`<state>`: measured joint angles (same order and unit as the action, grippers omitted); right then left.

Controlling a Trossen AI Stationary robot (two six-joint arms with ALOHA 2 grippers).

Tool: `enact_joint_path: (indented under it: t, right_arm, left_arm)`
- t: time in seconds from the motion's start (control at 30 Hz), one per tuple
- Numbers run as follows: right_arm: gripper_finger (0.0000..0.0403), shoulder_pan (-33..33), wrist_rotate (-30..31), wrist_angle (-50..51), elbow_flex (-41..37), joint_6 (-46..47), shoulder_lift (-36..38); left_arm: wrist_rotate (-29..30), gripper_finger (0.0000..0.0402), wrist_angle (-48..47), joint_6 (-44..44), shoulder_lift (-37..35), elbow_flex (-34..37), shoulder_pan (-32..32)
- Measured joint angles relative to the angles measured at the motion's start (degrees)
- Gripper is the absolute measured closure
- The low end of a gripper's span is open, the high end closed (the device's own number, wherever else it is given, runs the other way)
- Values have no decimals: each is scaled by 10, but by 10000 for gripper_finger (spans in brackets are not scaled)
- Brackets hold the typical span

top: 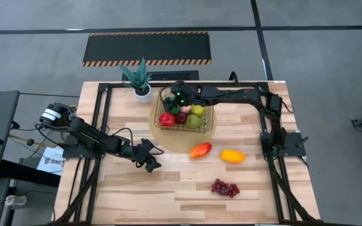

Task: Build produce basket
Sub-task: Put the yellow mango into the wire basket

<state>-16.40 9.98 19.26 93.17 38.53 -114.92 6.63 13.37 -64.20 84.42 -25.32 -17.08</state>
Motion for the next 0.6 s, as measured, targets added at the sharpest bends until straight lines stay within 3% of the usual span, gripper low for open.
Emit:
enact_joint_path:
  t: [0.33, 0.6]
  right_arm:
    - [31, 13, -12, 172, 1, -5, 156]
    - [37, 116, 0, 389, 1, 43, 302]
  left_arm:
    - [1, 85, 6, 0, 1, 0, 1]
    - [2, 85, 9, 0, 1, 0, 1]
